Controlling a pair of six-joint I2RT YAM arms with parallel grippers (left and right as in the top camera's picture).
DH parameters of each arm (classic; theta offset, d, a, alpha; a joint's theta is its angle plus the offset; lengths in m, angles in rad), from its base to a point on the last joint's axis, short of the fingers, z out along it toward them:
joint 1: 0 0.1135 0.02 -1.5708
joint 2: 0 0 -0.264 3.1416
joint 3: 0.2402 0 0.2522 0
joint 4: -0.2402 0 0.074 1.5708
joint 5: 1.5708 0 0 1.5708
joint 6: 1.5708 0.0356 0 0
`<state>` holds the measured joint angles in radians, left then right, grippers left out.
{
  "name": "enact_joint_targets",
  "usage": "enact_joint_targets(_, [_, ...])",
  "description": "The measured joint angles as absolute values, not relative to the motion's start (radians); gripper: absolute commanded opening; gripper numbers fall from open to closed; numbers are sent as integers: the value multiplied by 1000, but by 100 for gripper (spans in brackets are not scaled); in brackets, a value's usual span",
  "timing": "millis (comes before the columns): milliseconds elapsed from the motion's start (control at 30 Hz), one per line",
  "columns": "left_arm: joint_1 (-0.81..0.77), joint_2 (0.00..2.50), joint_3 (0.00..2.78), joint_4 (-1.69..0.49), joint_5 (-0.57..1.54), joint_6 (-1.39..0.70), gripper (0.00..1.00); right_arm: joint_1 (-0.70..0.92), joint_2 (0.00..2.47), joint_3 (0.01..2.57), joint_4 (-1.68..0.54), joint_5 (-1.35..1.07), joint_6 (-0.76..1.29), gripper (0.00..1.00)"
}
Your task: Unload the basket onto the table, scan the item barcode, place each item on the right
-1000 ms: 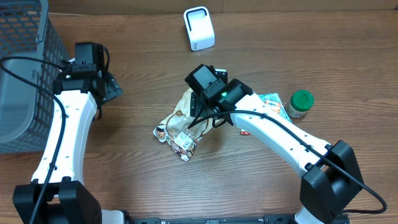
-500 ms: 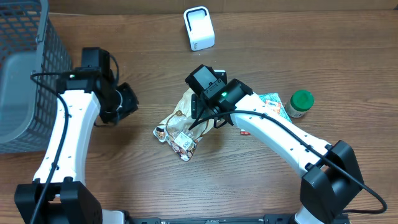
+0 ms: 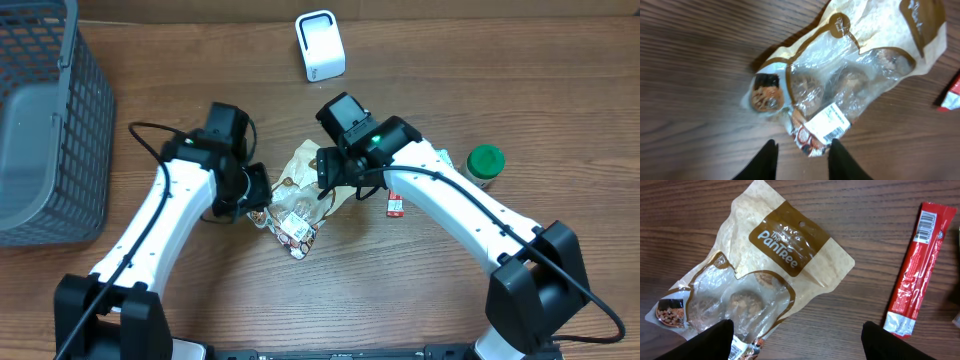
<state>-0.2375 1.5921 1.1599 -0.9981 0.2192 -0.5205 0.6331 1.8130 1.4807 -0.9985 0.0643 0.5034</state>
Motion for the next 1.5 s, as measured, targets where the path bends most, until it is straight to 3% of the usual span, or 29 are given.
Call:
enact_joint_targets(133, [-268,1594,1100,-936,210,-525,29,611,1813,1481,-999,49,486,84])
enact_joint_targets(267, [-280,1594,1039,-896,196,-556,40,600,1813,1481,-994,41,474,84])
enact_joint_targets(367, [-280,1594,1014,-889,191,-580,57,598,1813,1481,-986,36,470,84])
enact_joint_targets(433, [-280,1594,1000,-889,187,-591,62,598,1815,1481,-986,33,470,84])
enact_joint_targets(1100, [-280,1594,873,-712,186,-657,68,598,1917,1481,-872,8,377,87])
enact_joint_targets(1500, [-280,1594,872,-665,136,-660,74,598,2074,1481,-865,-96,365,80])
